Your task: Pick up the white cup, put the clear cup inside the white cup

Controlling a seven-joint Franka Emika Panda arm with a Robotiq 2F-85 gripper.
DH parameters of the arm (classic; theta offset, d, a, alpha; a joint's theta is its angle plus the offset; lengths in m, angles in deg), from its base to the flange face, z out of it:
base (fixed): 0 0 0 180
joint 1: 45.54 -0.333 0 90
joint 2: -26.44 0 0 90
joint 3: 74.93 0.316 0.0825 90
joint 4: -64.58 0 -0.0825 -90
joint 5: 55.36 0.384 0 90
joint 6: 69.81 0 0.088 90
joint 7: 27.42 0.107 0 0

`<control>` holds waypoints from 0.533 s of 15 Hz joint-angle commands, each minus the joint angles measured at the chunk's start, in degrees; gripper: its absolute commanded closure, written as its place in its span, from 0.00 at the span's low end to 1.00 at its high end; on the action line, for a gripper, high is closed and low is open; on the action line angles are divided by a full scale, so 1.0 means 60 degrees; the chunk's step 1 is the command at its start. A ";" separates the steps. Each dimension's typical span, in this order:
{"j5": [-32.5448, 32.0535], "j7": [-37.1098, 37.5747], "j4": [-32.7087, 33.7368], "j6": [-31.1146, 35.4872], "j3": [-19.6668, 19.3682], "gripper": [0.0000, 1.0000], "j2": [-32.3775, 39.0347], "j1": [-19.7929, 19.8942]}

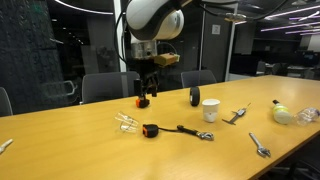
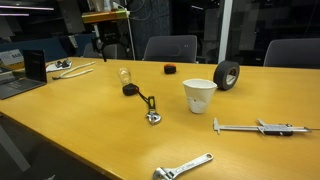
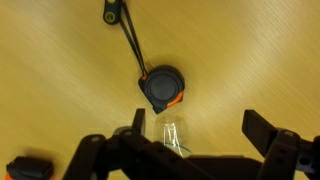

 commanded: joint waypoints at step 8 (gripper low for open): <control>0.1176 -0.3074 0.0434 0.2677 0.0151 0.00 0.1244 0.0412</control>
